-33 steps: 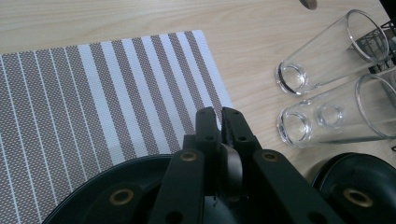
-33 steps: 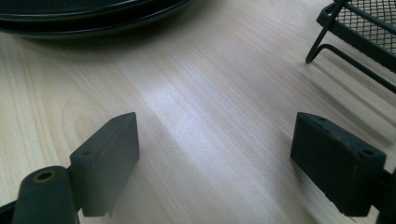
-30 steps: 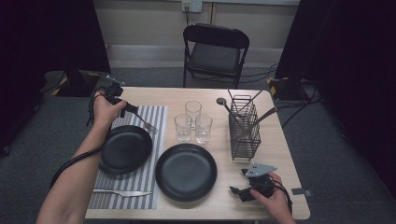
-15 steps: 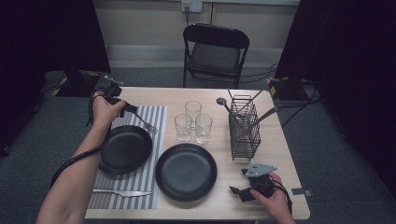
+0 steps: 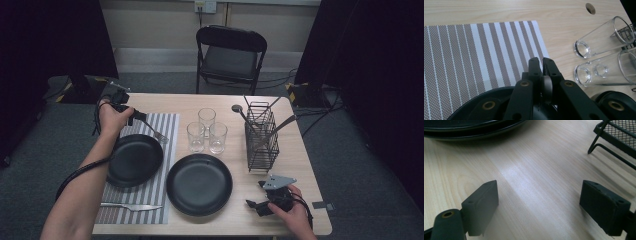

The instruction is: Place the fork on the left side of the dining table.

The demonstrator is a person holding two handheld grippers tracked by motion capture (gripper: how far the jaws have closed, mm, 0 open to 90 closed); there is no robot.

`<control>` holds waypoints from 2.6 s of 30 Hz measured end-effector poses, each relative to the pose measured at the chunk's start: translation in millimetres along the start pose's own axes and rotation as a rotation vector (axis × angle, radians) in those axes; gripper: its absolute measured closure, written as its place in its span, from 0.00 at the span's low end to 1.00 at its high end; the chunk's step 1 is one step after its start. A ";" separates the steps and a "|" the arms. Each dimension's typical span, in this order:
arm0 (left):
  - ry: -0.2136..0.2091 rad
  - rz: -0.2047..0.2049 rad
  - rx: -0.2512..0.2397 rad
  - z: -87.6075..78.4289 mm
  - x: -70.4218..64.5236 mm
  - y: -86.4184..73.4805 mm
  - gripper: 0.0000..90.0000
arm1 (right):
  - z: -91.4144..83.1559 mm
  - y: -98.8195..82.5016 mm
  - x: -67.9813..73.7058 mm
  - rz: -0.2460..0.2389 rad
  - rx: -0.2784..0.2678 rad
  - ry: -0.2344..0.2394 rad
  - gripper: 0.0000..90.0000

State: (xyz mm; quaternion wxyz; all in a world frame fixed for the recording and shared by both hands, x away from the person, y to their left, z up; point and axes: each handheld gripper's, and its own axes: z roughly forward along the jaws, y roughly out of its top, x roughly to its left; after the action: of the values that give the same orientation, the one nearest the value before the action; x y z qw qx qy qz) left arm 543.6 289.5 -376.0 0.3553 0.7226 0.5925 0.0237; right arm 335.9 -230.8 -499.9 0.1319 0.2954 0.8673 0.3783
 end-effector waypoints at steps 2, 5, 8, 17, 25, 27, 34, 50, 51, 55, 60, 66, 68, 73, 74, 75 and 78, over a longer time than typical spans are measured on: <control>0.001 0.003 -0.001 -0.3 0.8 -0.3 0.95 | 0.0 0.0 0.0 0.000 0.000 0.000 0.16; 0.008 -0.010 -0.010 -0.2 2.5 -2.3 0.94 | 0.0 0.0 0.0 0.000 0.000 0.000 0.16; 0.010 -0.012 -0.015 -0.2 3.6 -3.2 0.94 | 0.0 0.0 0.1 0.001 0.000 0.000 0.16; 0.014 -0.027 -0.014 0.7 9.2 -3.8 0.93 | 0.0 0.0 0.0 0.000 0.000 0.000 0.16; -0.016 -0.060 -0.026 1.7 11.1 -4.0 0.95 | 0.0 0.0 0.0 0.000 0.000 0.000 0.16; -0.028 -0.040 -0.023 1.2 9.7 -2.8 0.95 | 0.0 0.0 0.0 0.000 0.000 0.000 0.16; -0.023 -0.012 -0.017 1.0 2.3 0.4 0.96 | 0.0 0.0 0.1 0.000 0.000 0.000 0.16; -0.022 -0.053 -0.050 3.0 9.2 5.6 0.96 | 0.0 0.0 0.2 0.002 0.000 -0.001 0.16; -0.014 -0.056 -0.057 3.7 10.2 6.0 0.96 | 0.0 0.0 0.2 0.003 0.000 -0.001 0.16; -0.020 -0.066 -0.062 4.5 15.5 6.3 0.96 | 0.0 0.0 0.2 0.002 0.000 -0.001 0.16; -0.017 -0.082 -0.062 4.6 19.7 5.6 0.96 | 0.0 0.0 0.2 0.002 0.000 -0.001 0.16; 0.011 -0.088 -0.055 4.9 21.5 4.9 0.94 | 0.0 0.0 0.2 0.002 0.000 -0.001 0.16; 0.022 -0.093 -0.056 5.0 22.8 4.4 0.94 | 0.0 0.0 0.2 0.002 0.000 -0.001 0.16; 0.025 -0.114 -0.050 5.5 27.6 2.7 0.92 | 0.1 0.0 0.1 0.001 -0.001 -0.001 0.16; 0.028 -0.113 -0.050 5.7 28.8 2.5 0.92 | 0.0 0.0 0.1 0.002 0.000 -0.001 0.16; 0.028 -0.113 -0.050 5.7 28.8 2.5 0.92 | 0.0 0.0 0.2 0.002 0.000 -0.001 0.16; 0.023 -0.112 -0.044 5.6 30.9 2.2 0.92 | 0.1 0.0 0.1 0.001 -0.001 -0.002 0.16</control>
State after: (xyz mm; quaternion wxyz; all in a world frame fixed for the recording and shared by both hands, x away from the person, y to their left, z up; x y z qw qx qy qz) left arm 557.1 313.7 -391.0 0.3651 0.6799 0.6355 0.0254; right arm 335.9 -230.7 -499.9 0.1326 0.2960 0.8669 0.3786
